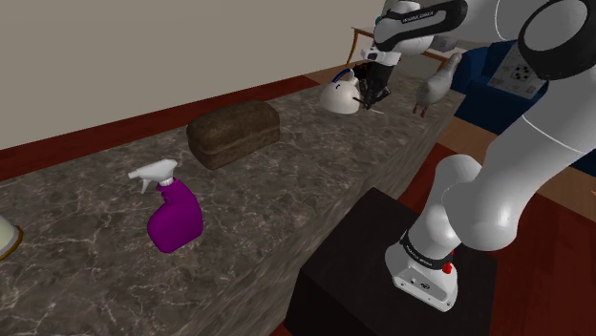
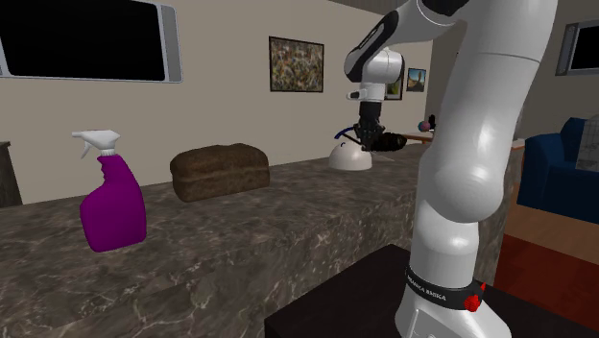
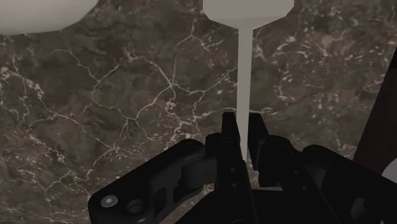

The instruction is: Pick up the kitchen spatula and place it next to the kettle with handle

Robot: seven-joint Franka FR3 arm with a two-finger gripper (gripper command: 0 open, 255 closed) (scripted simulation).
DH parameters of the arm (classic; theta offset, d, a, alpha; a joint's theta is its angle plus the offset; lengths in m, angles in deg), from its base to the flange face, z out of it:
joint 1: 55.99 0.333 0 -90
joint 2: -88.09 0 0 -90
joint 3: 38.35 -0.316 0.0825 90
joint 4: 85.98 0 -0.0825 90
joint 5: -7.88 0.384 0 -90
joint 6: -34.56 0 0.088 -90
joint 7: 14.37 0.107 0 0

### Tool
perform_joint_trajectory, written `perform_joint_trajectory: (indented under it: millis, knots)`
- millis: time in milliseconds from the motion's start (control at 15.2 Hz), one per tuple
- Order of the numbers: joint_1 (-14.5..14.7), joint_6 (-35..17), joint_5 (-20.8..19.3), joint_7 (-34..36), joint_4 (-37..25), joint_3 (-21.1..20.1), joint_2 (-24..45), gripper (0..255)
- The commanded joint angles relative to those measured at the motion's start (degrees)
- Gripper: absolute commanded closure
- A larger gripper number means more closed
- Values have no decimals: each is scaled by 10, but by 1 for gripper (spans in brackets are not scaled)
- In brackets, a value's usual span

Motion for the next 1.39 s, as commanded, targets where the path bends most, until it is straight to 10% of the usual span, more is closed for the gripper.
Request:
perform_joint_trajectory:
  millis: [0, 1320]
  knots:
    - [2, -16, 5, -5, 12, 6, 7, 255]
    - [10, -145, 165, -129, 83, 44, 155, 255]
